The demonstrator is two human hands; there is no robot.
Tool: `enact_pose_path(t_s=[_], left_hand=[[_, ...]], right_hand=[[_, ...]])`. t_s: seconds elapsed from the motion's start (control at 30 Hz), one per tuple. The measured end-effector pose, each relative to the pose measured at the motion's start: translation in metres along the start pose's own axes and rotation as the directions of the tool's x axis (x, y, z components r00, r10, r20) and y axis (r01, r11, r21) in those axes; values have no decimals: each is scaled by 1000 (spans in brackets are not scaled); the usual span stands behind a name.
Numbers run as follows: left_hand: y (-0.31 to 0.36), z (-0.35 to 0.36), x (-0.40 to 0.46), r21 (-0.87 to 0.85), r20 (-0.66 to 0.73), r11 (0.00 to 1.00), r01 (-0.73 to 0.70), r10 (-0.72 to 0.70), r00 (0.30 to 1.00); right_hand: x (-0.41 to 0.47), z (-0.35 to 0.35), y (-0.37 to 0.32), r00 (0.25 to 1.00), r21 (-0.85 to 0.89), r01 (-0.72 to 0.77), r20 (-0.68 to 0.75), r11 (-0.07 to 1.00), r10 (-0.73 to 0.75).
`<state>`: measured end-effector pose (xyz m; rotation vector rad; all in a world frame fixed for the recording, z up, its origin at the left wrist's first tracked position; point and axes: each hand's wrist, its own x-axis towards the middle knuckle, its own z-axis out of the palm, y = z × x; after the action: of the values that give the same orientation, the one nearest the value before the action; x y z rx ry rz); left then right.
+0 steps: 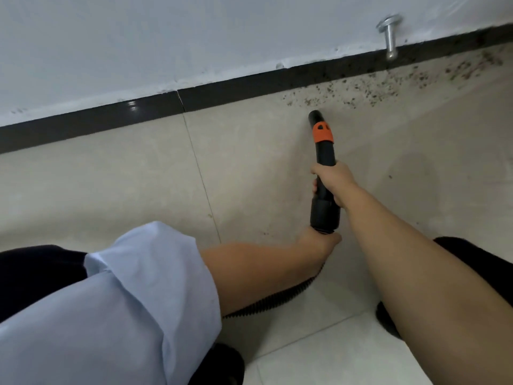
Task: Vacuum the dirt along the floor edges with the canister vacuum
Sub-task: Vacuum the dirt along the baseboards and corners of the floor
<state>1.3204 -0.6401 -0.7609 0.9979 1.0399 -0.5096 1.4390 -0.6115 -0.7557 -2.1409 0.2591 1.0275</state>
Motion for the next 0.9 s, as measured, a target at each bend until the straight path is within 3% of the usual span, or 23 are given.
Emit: enact_pose_path(t_s=[0.2, 0.37, 0.6, 0.73, 0.9], left_hand=[[3, 21, 18, 20, 77, 1000, -5, 4, 997], [11, 37, 18, -14, -26, 999, -31, 31, 999], [25, 62, 11, -117, -223, 992, -49, 22, 975], [34, 82, 22, -162, -281, 983, -83, 34, 959], [38, 128, 34, -93, -276, 994, -50, 22, 961]], right_hand=[[17, -31, 7, 999, 100, -26, -45, 995, 30], [22, -35, 1, 999, 54, 16, 46, 998, -19], [21, -34, -11, 939, -16, 98, 334, 995, -87], [35, -54, -15, 926, -46, 117, 366, 992, -92], [58, -105, 5, 941, -53, 111, 326, 992, -87]])
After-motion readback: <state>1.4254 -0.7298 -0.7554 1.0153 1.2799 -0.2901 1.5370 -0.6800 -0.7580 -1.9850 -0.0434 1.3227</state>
